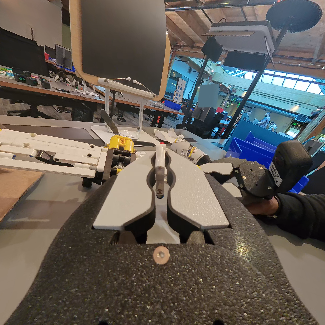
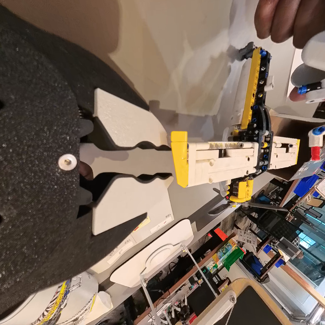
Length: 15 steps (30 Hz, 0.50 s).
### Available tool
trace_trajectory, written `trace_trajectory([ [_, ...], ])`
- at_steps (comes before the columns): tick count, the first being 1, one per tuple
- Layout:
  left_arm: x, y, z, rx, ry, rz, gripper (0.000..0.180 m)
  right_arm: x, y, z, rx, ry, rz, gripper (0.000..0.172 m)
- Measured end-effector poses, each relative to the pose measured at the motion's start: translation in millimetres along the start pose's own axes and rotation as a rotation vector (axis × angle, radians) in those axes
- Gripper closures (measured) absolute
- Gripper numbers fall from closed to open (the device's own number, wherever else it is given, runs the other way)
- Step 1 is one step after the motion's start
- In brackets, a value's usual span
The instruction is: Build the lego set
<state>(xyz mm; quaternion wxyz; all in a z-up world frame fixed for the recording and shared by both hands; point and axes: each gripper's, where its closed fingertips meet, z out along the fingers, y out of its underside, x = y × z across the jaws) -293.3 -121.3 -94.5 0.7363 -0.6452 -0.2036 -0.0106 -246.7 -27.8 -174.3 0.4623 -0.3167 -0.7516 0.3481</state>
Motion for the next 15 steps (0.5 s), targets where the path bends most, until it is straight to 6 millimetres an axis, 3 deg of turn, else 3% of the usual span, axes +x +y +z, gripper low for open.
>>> trace_trajectory([
  [5, -1.6, -1.6, -1.0, 0.001, -0.008, 0.002, 0.172, -1.4, 10.4, -9.6, -0.021, -0.022, 0.020, 0.137],
  [9, -1.6, -4.2, -2.0, 0.007, -0.005, -0.002, 0.172, -1.7, 20.9, -6.0, -0.078, -0.056, 0.044, 0.123],
  [15, 1.6, -1.7, -0.4, -0.005, 0.008, -0.004, 0.172, 1.4, 11.8, 4.4, -0.041, -0.072, 0.077, 0.104],
])
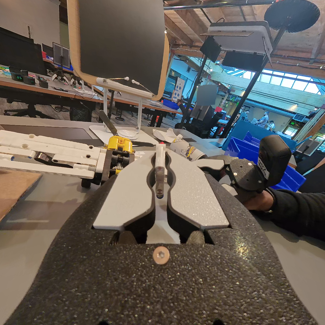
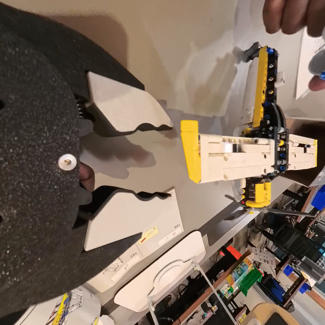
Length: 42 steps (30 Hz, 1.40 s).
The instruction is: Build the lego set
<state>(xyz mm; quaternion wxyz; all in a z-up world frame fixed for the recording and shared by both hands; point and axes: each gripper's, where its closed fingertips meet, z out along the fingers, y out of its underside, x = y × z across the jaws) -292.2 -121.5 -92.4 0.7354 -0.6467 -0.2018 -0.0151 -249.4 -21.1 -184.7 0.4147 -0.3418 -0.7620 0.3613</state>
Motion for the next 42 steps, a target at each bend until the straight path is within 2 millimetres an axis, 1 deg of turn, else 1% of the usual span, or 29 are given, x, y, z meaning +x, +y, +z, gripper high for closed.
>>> trace_trajectory([
  [3, 1.2, 0.4, 0.2, -0.003, 0.004, -0.001, 0.172, 0.8, -5.8, -2.2, 0.035, 0.001, 0.014, 0.101],
  [9, 2.3, -0.7, 0.1, 0.001, 0.010, -0.007, 0.172, 0.9, -18.4, -8.5, 0.065, 0.017, -0.026, 0.101],
  [12, 4.1, 0.2, 0.8, -0.003, 0.017, -0.008, 0.172, -6.0, -24.7, -3.1, 0.038, -0.006, -0.049, 0.099],
  [15, 5.8, 1.0, 1.4, -0.006, 0.020, -0.002, 0.172, -6.9, -30.8, 6.4, 0.006, 0.020, -0.089, 0.099],
  [16, 6.2, 1.1, 1.6, -0.007, 0.021, 0.000, 0.172, -5.8, -33.3, 9.1, 0.002, 0.038, -0.103, 0.100],
  [18, 6.5, 1.1, 1.4, -0.007, 0.019, 0.003, 0.172, -2.9, -35.9, 12.3, -0.008, 0.079, -0.133, 0.110],
  [22, 7.0, -0.1, 0.8, -0.003, 0.020, 0.003, 0.172, -2.2, -36.1, 8.1, 0.004, 0.120, -0.162, 0.114],
  [26, 8.1, -0.4, 0.6, -0.002, 0.022, 0.005, 0.172, -0.5, -28.1, -2.6, -0.010, 0.143, -0.170, 0.115],
  [32, 11.7, -0.7, 0.8, -0.002, 0.036, -0.004, 0.172, 4.7, -14.8, -34.2, -0.029, 0.198, -0.163, 0.121],
  [35, 16.2, 0.4, 1.9, -0.010, 0.048, 0.007, 0.172, 1.5, -7.2, -49.4, -0.032, 0.193, -0.134, 0.137],
  [36, 17.4, 1.1, 2.3, -0.014, 0.049, 0.015, 0.172, 0.7, -4.1, -53.2, -0.036, 0.192, -0.127, 0.137],
  [39, 19.3, 2.8, 3.1, -0.022, 0.047, 0.039, 0.172, -0.1, 6.2, -58.7, -0.063, 0.182, -0.110, 0.130],
  [42, 18.9, 3.6, 3.1, -0.027, 0.043, 0.045, 0.172, 0.3, 3.4, -61.2, -0.040, 0.142, -0.063, 0.123],
])
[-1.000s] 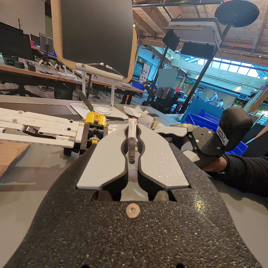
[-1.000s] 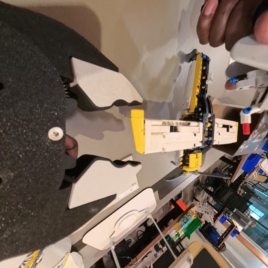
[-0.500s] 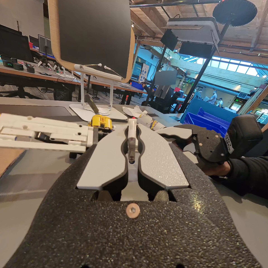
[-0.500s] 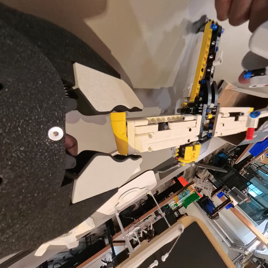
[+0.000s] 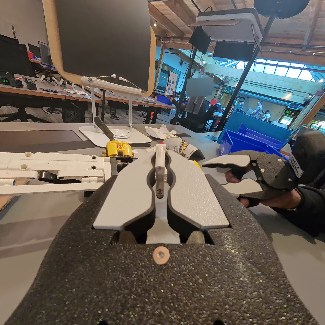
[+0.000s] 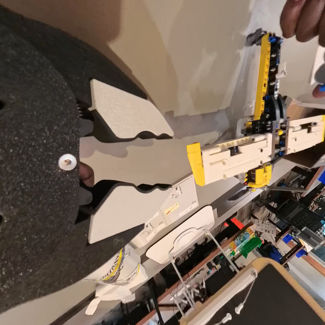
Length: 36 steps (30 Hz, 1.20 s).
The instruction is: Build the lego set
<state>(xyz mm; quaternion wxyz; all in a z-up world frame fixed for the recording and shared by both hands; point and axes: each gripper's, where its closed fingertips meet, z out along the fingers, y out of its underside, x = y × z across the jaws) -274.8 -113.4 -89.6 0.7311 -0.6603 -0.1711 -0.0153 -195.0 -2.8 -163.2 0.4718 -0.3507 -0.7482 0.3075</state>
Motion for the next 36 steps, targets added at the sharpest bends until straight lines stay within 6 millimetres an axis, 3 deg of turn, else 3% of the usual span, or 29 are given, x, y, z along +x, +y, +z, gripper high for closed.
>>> trace_trajectory([
  [7, -10.8, -8.6, -10.9, 0.002, -0.077, 0.032, 0.173, 3.7, -19.8, 2.2, -0.041, -0.138, 0.053, 0.105],
  [15, -25.0, 6.3, -49.4, -0.048, -0.207, 0.115, 0.173, -1.4, -40.7, 27.0, -0.198, -0.277, -0.094, 0.101],
  [19, -20.8, 20.3, -67.6, -0.058, -0.226, 0.084, 0.172, -5.2, -24.1, 47.4, -0.354, -0.303, -0.130, 0.108],
  [23, -17.9, 42.5, -78.6, -0.143, -0.270, 0.130, 0.172, -5.6, -9.1, 50.7, -0.426, -0.277, -0.115, 0.126],
  [29, -9.2, 55.2, -75.7, -0.215, -0.254, 0.205, 0.172, -10.8, 5.2, 39.4, -0.468, -0.241, -0.072, 0.126],
  [36, 2.4, 56.7, -71.8, -0.209, -0.204, 0.226, 0.172, -16.4, 12.0, 11.7, -0.479, -0.221, -0.039, 0.125],
])
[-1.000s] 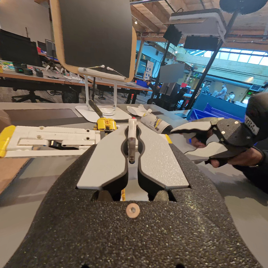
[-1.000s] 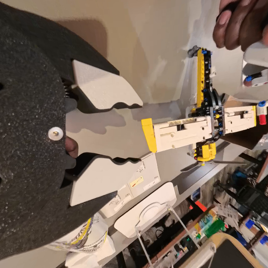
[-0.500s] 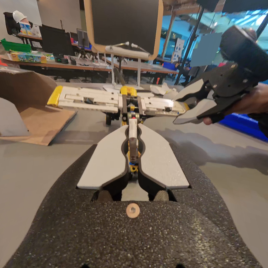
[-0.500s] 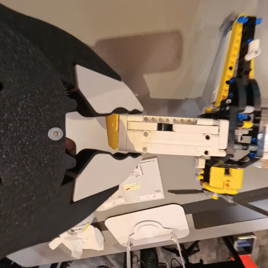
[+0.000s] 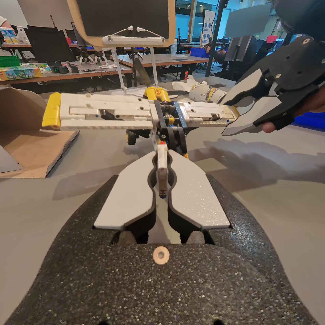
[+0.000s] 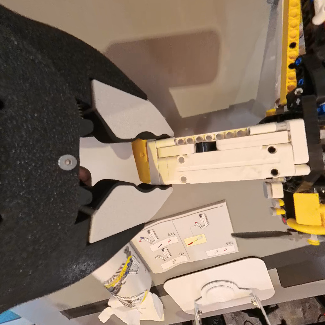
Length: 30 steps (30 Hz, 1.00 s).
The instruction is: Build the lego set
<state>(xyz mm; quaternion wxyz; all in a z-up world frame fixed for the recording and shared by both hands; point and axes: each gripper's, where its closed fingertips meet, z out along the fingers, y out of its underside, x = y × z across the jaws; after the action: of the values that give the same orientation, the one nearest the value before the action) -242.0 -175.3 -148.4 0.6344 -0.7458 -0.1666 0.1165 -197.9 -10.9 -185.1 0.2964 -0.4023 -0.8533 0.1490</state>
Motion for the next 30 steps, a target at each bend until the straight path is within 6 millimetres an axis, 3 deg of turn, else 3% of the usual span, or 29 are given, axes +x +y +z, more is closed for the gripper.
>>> trace_trajectory([
  [7, 8.1, -3.1, -5.4, 0.034, 0.004, 0.010, 0.173, -13.8, 2.3, -20.5, 0.026, 0.020, 0.001, 0.125],
  [15, 10.7, -6.6, -17.5, 0.080, -0.024, 0.015, 0.173, -5.1, -10.9, -38.0, 0.095, 0.094, -0.060, 0.119],
  [18, 11.1, -7.6, -20.4, 0.094, -0.028, 0.013, 0.172, -7.7, -21.9, -43.7, 0.122, 0.146, -0.158, 0.117],
  [22, 11.0, -7.1, -19.9, 0.089, -0.027, 0.012, 0.172, -28.1, -45.8, -41.4, 0.161, 0.192, -0.382, 0.115],
  [30, 10.2, -8.0, -21.8, 0.100, -0.033, 0.009, 0.172, -75.7, -83.5, -16.7, 0.179, 0.128, -0.835, 0.113],
])
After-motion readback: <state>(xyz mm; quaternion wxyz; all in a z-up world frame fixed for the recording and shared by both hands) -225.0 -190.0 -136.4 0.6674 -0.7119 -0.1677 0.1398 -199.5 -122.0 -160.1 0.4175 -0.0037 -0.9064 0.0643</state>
